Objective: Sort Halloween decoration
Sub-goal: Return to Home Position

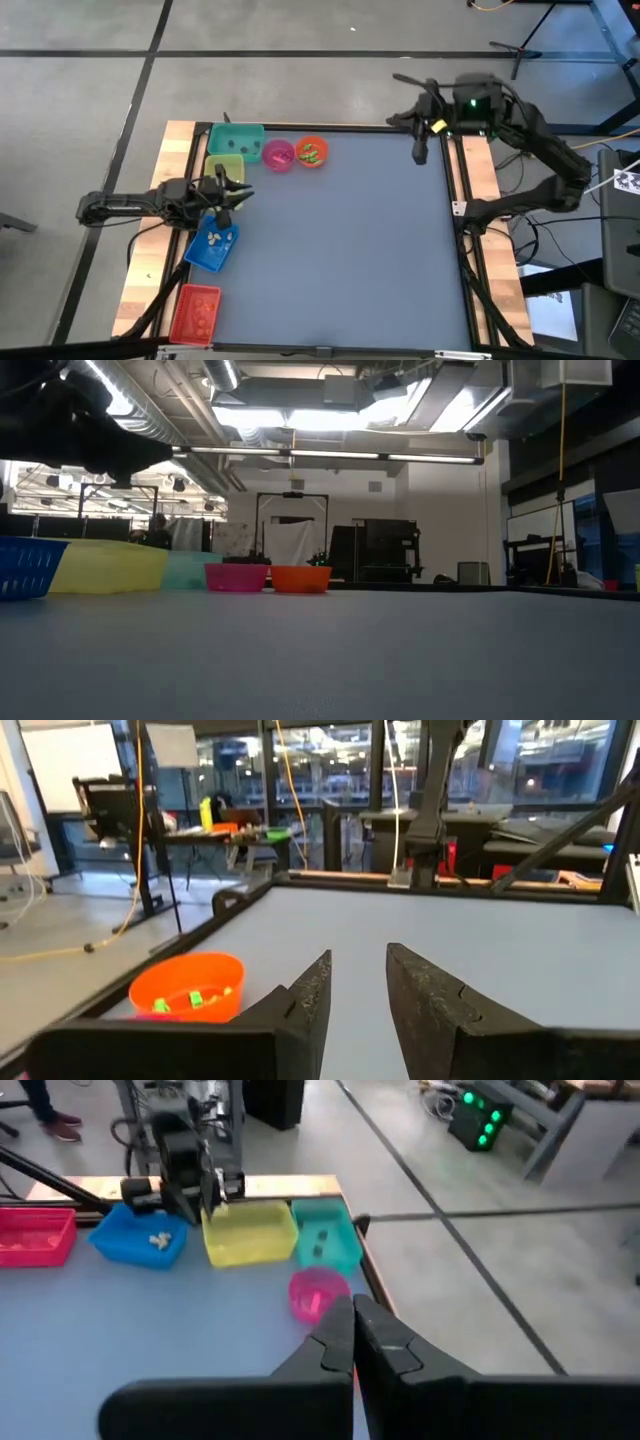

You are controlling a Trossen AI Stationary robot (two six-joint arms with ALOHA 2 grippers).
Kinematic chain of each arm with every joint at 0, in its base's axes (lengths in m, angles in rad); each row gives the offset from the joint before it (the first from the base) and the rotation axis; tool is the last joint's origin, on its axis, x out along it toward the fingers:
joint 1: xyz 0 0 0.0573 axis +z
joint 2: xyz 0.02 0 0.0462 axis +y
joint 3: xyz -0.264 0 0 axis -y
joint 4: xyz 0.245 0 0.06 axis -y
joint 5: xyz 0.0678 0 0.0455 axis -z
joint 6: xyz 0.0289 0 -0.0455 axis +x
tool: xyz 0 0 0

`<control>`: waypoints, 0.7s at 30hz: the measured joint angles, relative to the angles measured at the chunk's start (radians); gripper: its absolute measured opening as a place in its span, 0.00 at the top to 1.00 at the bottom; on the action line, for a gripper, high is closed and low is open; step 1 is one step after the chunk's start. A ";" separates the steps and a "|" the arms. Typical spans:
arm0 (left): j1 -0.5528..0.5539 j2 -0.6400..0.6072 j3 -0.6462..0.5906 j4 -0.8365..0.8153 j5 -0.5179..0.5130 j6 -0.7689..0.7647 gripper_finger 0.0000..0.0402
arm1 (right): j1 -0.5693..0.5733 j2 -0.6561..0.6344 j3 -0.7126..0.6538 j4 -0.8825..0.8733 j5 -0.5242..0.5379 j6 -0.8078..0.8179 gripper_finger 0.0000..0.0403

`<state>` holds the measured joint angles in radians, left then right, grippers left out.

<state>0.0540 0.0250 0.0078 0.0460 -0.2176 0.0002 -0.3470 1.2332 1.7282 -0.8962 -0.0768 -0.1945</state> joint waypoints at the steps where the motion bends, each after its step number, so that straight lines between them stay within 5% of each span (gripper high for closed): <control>1: 0.000 -0.008 0.000 0.000 0.000 0.007 0.79 | 0.000 -0.036 -0.061 0.020 0.006 0.011 1.00; 13: 0.000 -0.022 0.000 0.000 -0.001 0.004 0.79 | 0.000 -0.544 -0.819 0.439 0.006 0.192 1.00; 21: 0.000 -0.022 0.000 0.000 -0.001 0.002 0.79 | 0.000 -0.854 -1.129 0.555 0.006 0.314 1.00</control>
<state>0.0540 0.0029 0.0078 0.0459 -0.2184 0.0025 -0.3473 0.3791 0.5989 -0.3407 -0.0709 0.1192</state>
